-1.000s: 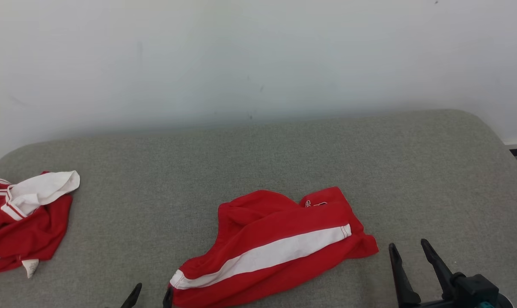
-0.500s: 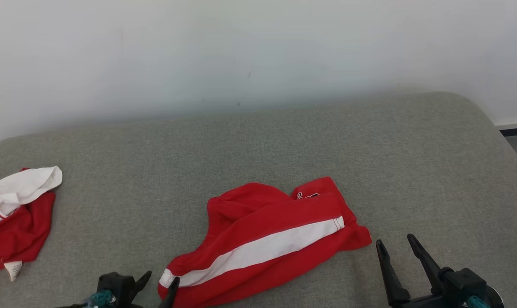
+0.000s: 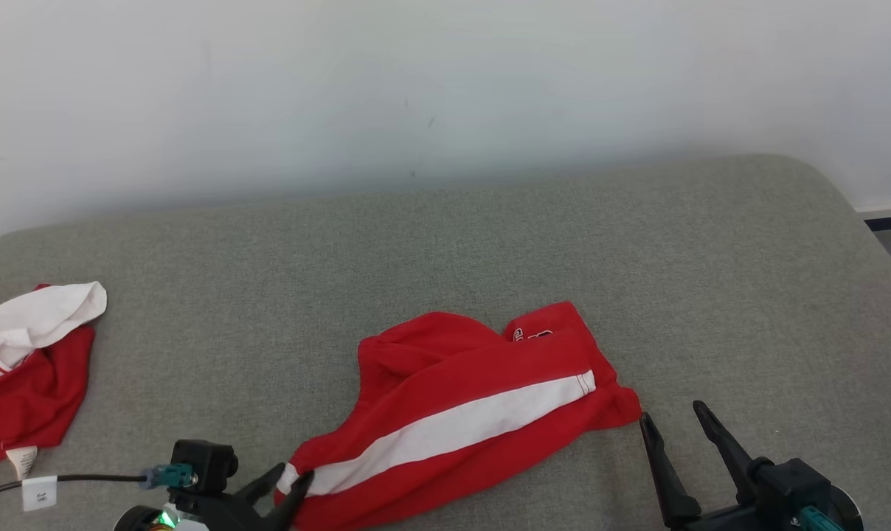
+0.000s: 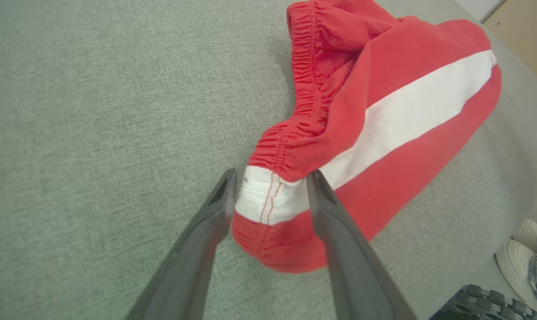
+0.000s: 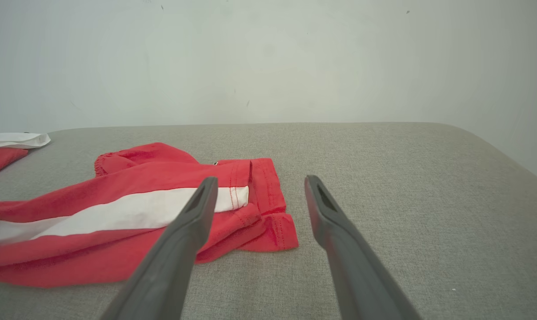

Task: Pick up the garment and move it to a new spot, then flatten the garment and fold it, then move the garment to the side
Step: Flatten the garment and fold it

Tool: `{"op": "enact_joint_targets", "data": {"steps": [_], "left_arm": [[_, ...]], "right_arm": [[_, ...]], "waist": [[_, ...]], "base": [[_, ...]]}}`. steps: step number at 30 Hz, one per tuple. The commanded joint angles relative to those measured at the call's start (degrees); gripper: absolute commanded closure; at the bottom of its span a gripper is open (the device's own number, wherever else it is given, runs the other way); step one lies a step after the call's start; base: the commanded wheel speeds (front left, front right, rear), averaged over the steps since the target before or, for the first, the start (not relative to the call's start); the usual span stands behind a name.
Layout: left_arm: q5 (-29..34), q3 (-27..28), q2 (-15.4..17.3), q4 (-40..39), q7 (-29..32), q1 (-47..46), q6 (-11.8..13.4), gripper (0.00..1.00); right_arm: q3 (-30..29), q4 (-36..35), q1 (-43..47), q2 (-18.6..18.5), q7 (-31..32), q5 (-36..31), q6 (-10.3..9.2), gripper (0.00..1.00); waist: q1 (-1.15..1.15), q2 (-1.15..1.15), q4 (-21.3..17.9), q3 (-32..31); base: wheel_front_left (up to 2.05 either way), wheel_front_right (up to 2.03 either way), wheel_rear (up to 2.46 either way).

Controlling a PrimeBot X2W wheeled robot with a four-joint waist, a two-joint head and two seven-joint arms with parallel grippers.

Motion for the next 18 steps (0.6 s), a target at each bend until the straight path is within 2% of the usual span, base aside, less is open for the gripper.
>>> {"op": "enact_joint_targets", "data": {"steps": [1, 8, 12, 15, 18], "left_arm": [[-0.7, -0.6, 0.4, 0.1, -0.2, -0.8, 0.1, 1.0], [-3.4, -4.3, 0.4, 1.8, -0.6, -1.9, 0.1, 1.0], [-1.8, -5.5, 0.2, 3.0, -3.6, -2.5, 0.2, 1.0], [-0.2, -5.3, -1.3, 3.6, -7.5, -2.1, 1.8, 1.0], [1.4, -5.2, -2.5, 4.4, -10.7, -0.8, 4.8, 1.0]], "right_arm": [[0.1, -0.3, -0.5, -0.4, 0.0, 0.2, -0.14, 0.0], [-0.1, -0.7, -0.3, -0.8, 0.2, 0.4, -0.14, 0.0], [-0.2, -1.2, -0.6, -0.2, 0.4, 0.0, -0.14, 0.0], [-0.4, -1.7, -2.0, -0.1, 0.8, 0.2, -0.15, 0.0], [-0.1, -1.2, -4.2, -0.5, 3.7, 0.9, -0.15, 0.0]], "waist": [[0.0, -0.01, -0.1, 0.1], [0.0, -0.01, 0.3, 0.5], [0.0, -0.01, 0.7, 0.9], [0.0, -0.01, 1.2, 1.7], [0.0, -0.01, 1.6, 2.5]], "base": [[0.0, 0.0, 0.0], [0.0, 0.0, 0.0], [0.0, 0.0, 0.0], [0.0, 0.0, 0.0], [0.0, 0.0, 0.0]]}}
